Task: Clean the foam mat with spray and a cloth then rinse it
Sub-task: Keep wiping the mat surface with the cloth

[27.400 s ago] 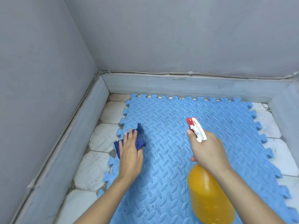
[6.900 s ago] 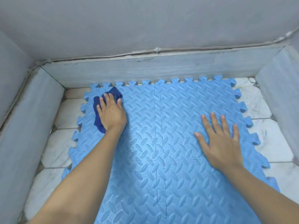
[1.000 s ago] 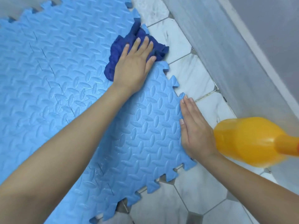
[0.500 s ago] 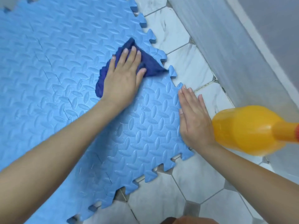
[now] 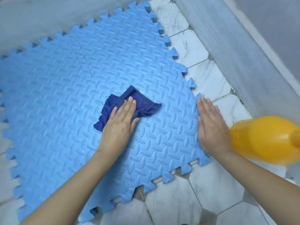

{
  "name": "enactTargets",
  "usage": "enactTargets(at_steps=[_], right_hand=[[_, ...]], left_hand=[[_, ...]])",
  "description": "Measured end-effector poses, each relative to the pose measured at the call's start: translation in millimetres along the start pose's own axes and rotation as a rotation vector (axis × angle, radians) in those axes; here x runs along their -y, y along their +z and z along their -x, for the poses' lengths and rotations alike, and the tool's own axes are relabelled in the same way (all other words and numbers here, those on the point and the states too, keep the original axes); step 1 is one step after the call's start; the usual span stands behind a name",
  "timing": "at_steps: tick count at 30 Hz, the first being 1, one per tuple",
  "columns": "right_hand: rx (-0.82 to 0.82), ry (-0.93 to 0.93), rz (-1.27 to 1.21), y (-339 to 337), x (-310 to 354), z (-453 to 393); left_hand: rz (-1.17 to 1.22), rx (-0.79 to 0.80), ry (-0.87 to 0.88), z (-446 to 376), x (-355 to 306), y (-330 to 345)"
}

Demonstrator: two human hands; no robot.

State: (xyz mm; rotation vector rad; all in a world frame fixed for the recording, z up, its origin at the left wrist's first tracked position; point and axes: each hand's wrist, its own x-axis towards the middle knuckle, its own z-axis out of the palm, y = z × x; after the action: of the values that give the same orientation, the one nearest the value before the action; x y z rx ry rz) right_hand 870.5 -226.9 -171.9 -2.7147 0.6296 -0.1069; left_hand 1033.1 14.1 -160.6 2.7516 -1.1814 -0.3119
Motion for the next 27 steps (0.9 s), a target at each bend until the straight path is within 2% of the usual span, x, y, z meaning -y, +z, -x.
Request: enactTargets(at_steps=[5, 7, 8, 10, 12, 14, 18, 22, 24, 27], right_hand=[[0.007, -0.007, 0.03, -0.2, 1.3, 1.1], [0.012, 0.0, 0.06, -0.9, 3.5, -0.3], [0.023, 0.007, 0.078, -0.4, 6.4, -0.7], [0.042, 0.049, 0.097, 0.5, 16.3, -1.1], [0.032, 0.121, 0.124, 2.4, 29.1, -1.2], [0.033, 0.14, 0.188, 5.5, 37.7, 0.8], [0.138, 0.13, 0.175, -0.8, 33.5, -3.6], [0.281, 0.085, 0.054, -22.8, 26.8, 4.9], [0.287, 0.03, -0.004, -34.7, 29.1, 30.6], [0.18, -0.016, -0.053, -52.2, 27.0, 90.5]], left_hand=[[0.071, -0.126, -0.44, 7.5, 76.3, -17.5], [0.133, -0.146, -0.514, 9.4, 85.6, -21.1], [0.167, -0.139, -0.488, 12.1, 79.4, -20.8], [0.18, -0.087, -0.311, 24.5, 47.4, -15.8], [0.123, -0.006, -0.074, 42.1, 10.2, -8.0], [0.026, 0.035, 0.036, 53.2, -4.3, -0.6], [-0.01, -0.03, -0.121, 41.4, 6.2, 2.9], [0.137, -0.092, -0.171, 35.0, -3.2, 3.1], [0.271, -0.123, -0.189, 36.6, -7.4, -3.3], [0.458, -0.14, -0.18, 44.8, -38.3, -18.2]])
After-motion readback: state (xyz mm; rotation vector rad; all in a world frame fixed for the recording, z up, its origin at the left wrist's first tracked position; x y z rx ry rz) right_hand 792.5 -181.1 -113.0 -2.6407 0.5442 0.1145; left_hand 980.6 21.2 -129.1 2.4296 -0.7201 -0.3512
